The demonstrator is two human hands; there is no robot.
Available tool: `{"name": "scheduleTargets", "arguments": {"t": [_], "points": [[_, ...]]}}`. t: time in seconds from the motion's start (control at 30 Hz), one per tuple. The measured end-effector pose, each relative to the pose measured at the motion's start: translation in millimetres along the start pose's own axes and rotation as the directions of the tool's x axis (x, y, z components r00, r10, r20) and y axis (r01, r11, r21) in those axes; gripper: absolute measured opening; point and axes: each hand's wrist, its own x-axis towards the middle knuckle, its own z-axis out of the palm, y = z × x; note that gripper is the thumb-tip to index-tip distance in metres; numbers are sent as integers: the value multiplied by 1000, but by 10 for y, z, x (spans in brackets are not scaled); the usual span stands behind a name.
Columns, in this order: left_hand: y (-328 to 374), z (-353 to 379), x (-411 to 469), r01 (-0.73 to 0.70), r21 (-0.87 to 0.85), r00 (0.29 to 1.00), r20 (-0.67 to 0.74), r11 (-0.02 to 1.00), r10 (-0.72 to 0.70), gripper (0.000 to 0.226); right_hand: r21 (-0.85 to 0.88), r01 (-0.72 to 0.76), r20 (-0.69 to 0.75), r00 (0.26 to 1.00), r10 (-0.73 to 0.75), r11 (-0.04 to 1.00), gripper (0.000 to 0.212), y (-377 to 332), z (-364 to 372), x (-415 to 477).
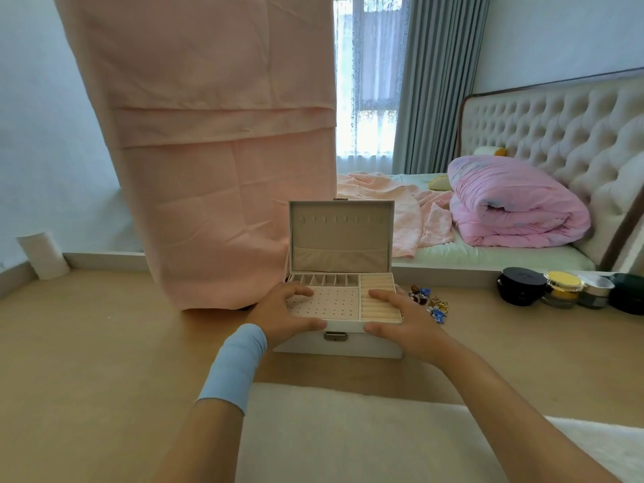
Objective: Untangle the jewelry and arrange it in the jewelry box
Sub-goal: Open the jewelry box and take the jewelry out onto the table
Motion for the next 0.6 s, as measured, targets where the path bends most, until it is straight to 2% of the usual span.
{"name": "scheduleTargets", "arguments": {"t": [0.1, 0.2, 0.4, 0.5, 0.6], "points": [[-103, 21, 123, -1, 23, 1000, -22, 1000, 1, 66, -31, -18, 26, 999, 19, 999, 69, 19, 4, 129], [-162, 75, 172, -7, 75, 1000, -15, 997, 8, 64, -135, 9, -2, 1000, -10, 991, 80, 77, 12, 197], [-204, 91, 232, -27, 160, 999, 40, 987, 21, 60, -178, 9, 27, 1000, -4, 984, 77, 187, 77, 230], [-187, 104, 249, -35, 253, 998, 65, 967, 19, 58, -192, -22, 30, 999, 29, 981, 90, 165, 86, 256], [-84, 66, 283, -59, 256, 998, 12, 965, 58, 50, -202, -23, -12, 1000, 21, 979, 76, 78, 24, 317]]}}
